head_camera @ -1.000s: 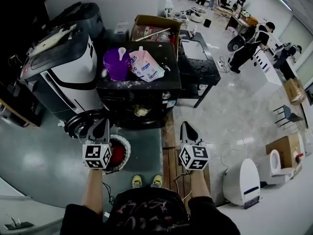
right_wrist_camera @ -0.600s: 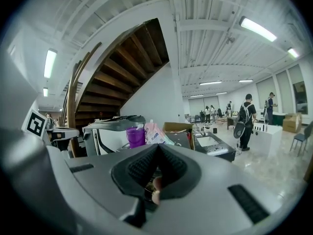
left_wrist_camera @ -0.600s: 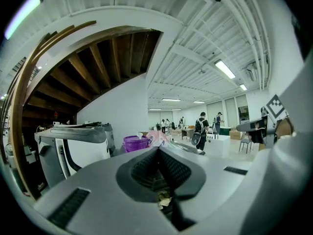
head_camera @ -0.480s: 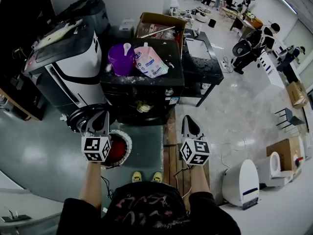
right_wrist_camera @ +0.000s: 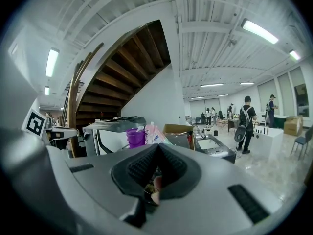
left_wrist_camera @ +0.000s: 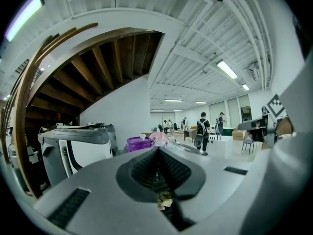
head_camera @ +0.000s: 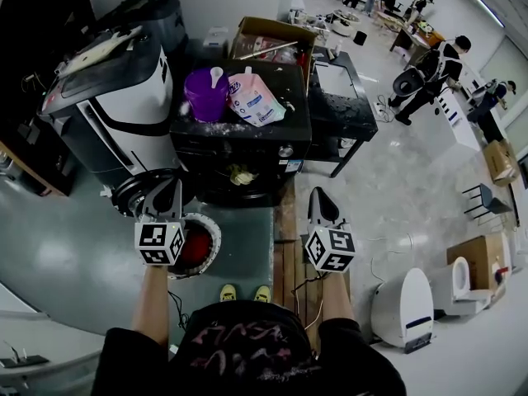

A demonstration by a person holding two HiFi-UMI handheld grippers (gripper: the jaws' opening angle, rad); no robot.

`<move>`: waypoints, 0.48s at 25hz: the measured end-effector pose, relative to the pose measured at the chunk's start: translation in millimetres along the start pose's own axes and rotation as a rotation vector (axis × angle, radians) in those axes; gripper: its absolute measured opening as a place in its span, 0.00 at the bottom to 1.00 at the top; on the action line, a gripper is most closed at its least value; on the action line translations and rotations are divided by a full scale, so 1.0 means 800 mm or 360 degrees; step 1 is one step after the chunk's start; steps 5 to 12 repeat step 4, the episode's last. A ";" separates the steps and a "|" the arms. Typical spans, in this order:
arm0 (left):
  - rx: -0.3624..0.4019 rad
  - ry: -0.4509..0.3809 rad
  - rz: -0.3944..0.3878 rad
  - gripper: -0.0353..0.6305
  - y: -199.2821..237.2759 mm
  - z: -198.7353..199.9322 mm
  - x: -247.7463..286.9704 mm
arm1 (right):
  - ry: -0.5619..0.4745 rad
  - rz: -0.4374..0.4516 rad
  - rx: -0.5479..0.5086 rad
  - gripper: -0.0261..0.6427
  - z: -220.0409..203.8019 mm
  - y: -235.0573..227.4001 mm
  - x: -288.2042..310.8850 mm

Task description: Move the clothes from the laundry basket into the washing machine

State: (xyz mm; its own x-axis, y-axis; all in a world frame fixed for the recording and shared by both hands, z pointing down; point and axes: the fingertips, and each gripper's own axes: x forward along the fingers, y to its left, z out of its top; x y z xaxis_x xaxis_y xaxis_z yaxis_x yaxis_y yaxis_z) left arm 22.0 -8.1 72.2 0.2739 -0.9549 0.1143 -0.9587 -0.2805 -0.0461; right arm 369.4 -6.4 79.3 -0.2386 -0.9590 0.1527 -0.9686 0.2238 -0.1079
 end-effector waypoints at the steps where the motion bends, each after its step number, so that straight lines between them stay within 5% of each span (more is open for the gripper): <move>1: 0.0002 0.0000 -0.0001 0.07 0.000 0.000 0.000 | 0.0000 -0.0004 -0.0002 0.04 0.000 0.000 0.000; 12: 0.0006 -0.0004 0.0002 0.07 0.000 0.002 0.000 | -0.0006 -0.0015 -0.0009 0.04 0.003 -0.001 0.000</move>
